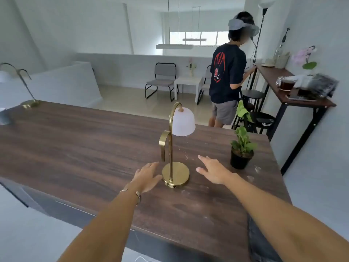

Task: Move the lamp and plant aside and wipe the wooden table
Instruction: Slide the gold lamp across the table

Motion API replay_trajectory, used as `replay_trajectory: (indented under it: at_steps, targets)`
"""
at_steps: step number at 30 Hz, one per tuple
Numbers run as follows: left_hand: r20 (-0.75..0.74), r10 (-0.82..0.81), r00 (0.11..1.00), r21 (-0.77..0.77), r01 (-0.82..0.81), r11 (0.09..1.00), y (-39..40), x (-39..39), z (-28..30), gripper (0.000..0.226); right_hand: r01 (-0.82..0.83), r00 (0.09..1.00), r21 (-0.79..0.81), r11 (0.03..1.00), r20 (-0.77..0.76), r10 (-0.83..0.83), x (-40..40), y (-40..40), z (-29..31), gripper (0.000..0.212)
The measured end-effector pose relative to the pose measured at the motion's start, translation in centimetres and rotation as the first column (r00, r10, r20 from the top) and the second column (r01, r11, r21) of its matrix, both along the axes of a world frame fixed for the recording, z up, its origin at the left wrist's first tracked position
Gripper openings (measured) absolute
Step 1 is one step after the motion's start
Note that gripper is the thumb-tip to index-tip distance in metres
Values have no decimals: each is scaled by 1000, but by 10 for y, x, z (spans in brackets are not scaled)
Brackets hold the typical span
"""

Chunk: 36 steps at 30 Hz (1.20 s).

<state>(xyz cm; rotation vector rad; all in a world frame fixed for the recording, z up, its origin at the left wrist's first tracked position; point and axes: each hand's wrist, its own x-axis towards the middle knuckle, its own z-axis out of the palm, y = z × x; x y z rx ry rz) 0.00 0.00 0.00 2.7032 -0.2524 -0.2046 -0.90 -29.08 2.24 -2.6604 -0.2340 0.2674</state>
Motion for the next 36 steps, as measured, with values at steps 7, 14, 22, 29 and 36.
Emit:
replay_trajectory:
  at_steps: [7, 14, 22, 29, 36]
  targets:
    - [65, 11, 998, -53, -7, 999, -27, -27, -53, 85, -54, 995, 38, 998, -79, 57, -1, 31, -36, 70]
    - [182, -72, 981, 18, 70, 997, -8, 8, -67, 86, 83, 997, 100, 992, -18, -81, 17, 43, -56, 72]
    - [183, -137, 974, 2, 139, 990, 46, 102, -66, 78, 174, 985, 59, 983, -2, -174, 96, 107, -55, 73]
    - [177, -163, 971, 36, 159, 987, 77, 192, -71, 76, 250, 968, 14, 968, -1, -250, 176, 149, -53, 72]
    - [154, -152, 976, 39, 148, 988, 81, 273, -75, 72, 272, 962, -35, 962, 14, -271, 251, 164, -49, 70]
